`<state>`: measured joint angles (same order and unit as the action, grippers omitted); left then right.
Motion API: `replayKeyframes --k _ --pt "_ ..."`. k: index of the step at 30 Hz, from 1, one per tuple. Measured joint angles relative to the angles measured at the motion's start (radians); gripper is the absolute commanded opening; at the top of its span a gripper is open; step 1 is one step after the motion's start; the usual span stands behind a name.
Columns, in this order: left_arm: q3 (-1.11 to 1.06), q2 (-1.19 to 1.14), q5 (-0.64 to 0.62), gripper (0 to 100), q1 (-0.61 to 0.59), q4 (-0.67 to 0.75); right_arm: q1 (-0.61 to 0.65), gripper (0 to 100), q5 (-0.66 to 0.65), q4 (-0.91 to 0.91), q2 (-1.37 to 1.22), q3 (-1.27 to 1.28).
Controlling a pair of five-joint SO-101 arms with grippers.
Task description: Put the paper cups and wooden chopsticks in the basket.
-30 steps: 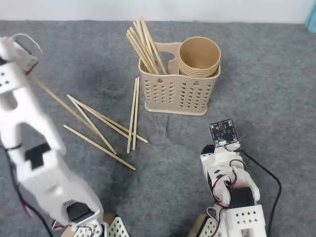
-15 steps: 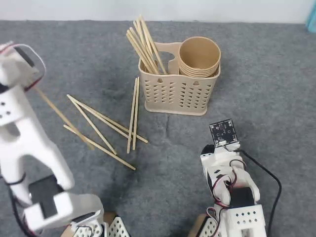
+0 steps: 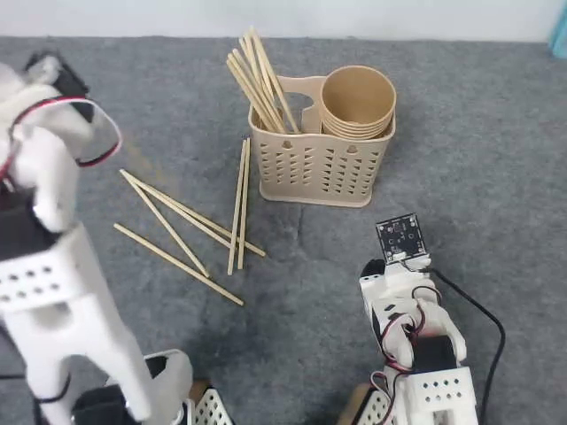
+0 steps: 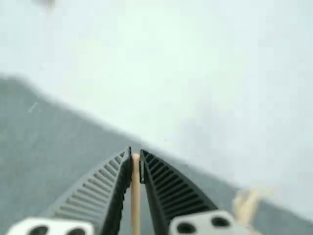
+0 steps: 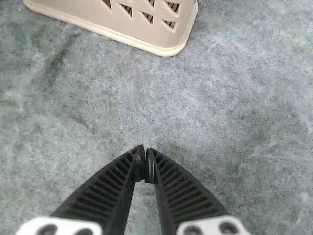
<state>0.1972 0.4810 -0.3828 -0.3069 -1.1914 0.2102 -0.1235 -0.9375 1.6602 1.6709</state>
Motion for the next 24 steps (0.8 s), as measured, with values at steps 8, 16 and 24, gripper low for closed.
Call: replayKeyframes --k 8,16,24 --pt "0.087 0.043 0.026 1 0.221 0.264 0.0 0.9 0.0 0.0 0.0 0.0" --pt "0.097 0.011 0.106 1 0.44 0.466 0.0 0.9 0.0 0.0 0.0 0.0" --pt "0.097 -0.138 0.106 1 0.493 0.532 0.0 0.9 0.0 0.0 0.0 0.0"
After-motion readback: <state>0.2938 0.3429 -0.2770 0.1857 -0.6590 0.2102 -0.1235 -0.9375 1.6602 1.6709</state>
